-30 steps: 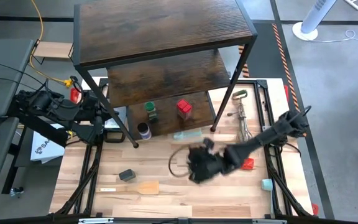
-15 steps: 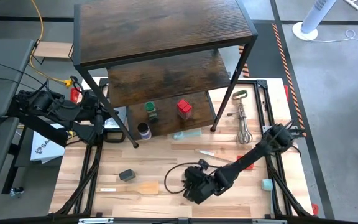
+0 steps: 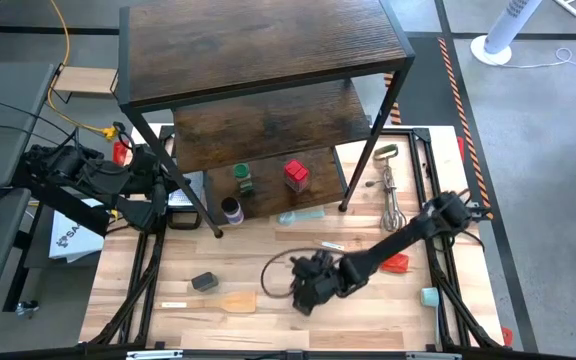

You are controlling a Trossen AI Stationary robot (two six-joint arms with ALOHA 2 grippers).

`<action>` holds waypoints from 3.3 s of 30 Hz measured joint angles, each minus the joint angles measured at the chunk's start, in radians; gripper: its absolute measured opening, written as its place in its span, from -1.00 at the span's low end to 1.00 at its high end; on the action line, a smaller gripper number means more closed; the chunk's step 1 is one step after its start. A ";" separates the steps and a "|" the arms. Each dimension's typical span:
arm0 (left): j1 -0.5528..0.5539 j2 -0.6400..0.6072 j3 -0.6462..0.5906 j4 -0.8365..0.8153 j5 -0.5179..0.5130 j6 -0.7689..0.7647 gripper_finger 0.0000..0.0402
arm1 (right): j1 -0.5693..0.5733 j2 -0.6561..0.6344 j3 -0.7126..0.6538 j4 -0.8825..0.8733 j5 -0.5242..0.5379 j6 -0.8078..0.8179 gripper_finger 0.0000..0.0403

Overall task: Shelf spices
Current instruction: Remove the red seasoning can from the shelf

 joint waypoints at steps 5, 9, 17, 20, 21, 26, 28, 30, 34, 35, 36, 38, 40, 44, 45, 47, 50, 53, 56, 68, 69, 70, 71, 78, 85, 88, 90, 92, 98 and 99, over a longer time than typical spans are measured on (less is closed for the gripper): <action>0.000 0.000 0.000 -0.002 0.000 0.002 -1.00 | -0.034 -0.137 0.001 -0.224 0.248 0.052 0.65; 0.000 0.000 0.000 -0.003 -0.003 0.032 -1.00 | -0.071 -0.217 0.001 -0.345 0.479 0.120 0.65; 0.000 0.000 0.000 -0.005 -0.012 0.037 -1.00 | -0.262 -0.235 0.001 -0.194 0.546 -0.066 0.66; 0.000 0.000 0.000 -0.004 -0.008 0.036 -1.00 | -0.326 -0.235 0.001 -0.149 0.541 -0.137 0.66; 0.000 0.000 0.000 -0.004 -0.005 0.036 -1.00 | -0.346 -0.238 0.001 -0.149 0.541 -0.140 0.66; 0.000 0.000 0.000 -0.004 0.005 0.036 -1.00 | -0.421 -0.242 0.001 -0.112 0.462 -0.166 0.66; 0.000 0.000 0.000 -0.004 0.012 0.036 -1.00 | -0.447 -0.238 0.001 -0.059 0.412 -0.224 0.66; 0.000 0.000 0.000 -0.004 0.013 0.036 -1.00 | -0.471 -0.237 0.001 -0.011 0.397 -0.286 0.66; 0.000 0.000 0.000 -0.004 0.019 0.036 -1.00 | -0.516 -0.237 0.001 0.031 0.370 -0.342 0.66; 0.000 0.000 0.000 -0.004 0.020 0.036 -1.00 | -0.528 -0.237 0.001 0.029 0.346 -0.345 0.66; 0.000 0.000 0.000 -0.004 0.024 0.036 -1.00 | -0.540 -0.237 0.001 0.028 0.312 -0.346 0.66; 0.000 0.000 0.000 -0.004 0.029 0.036 -1.00 | -0.559 -0.234 0.001 0.030 0.241 -0.347 0.66; 0.000 0.000 0.000 -0.004 0.041 0.036 -1.00 | -0.575 -0.227 0.001 0.028 0.169 -0.349 0.66; 0.000 0.000 0.000 -0.009 0.044 0.036 -1.00 | -0.582 -0.226 0.001 0.026 0.087 -0.350 0.66; 0.000 0.000 0.000 -0.010 0.043 0.036 -1.00 | -0.582 -0.226 0.001 0.023 0.086 -0.349 0.66; 0.000 0.000 0.000 -0.010 0.043 0.043 -1.00 | -0.581 -0.226 0.001 0.001 0.087 -0.332 0.63; 0.000 0.000 0.000 -0.010 0.042 0.045 -1.00 | -0.568 -0.227 0.001 -0.014 0.087 -0.306 0.44; 0.000 0.000 0.000 -0.010 0.042 0.046 -1.00 | -0.537 -0.246 0.000 -0.015 0.090 -0.325 0.09; 0.000 0.000 0.000 -0.020 0.042 0.055 -1.00 | -0.491 -0.295 0.000 -0.015 0.073 -0.352 -0.03; 0.000 0.000 0.000 -0.110 -0.036 0.029 -1.00 | -0.015 -0.447 -0.012 -0.390 0.213 0.005 -0.03; 0.000 0.000 0.000 -0.110 -0.047 0.029 -1.00 | 0.032 -0.436 -0.029 -0.413 0.232 0.091 -0.03; 0.000 0.000 0.000 -0.110 -0.058 0.028 -1.00 | 0.074 -0.423 -0.052 -0.418 0.247 0.174 -0.03; 0.000 0.000 0.000 -0.110 -0.067 0.028 -1.00 | 0.113 -0.410 -0.078 -0.411 0.258 0.258 -0.03; 0.000 0.000 0.000 -0.108 -0.101 0.000 -1.00 | 0.229 -0.305 -0.257 -0.255 0.271 0.610 -0.02; 0.000 0.000 0.000 -0.107 -0.103 -0.036 -1.00 | 0.198 -0.274 -0.303 -0.132 0.241 0.565 0.14; 0.000 0.000 0.000 -0.107 -0.089 -0.044 -1.00 | 0.189 -0.274 -0.292 -0.129 0.209 0.471 0.16; 0.000 0.000 0.000 -0.107 -0.082 -0.044 -1.00 | 0.182 -0.274 -0.280 -0.123 0.190 0.411 0.17; 0.000 0.000 0.000 -0.107 -0.073 -0.044 -1.00 | 0.175 -0.274 -0.274 -0.123 0.158 0.358 0.17; 0.000 0.000 0.000 -0.107 -0.040 -0.045 -1.00 | 0.140 -0.274 -0.274 -0.128 0.082 0.265 0.18; 0.000 0.000 0.000 -0.107 -0.036 -0.044 -1.00 | 0.133 -0.274 -0.274 -0.128 0.070 0.251 0.18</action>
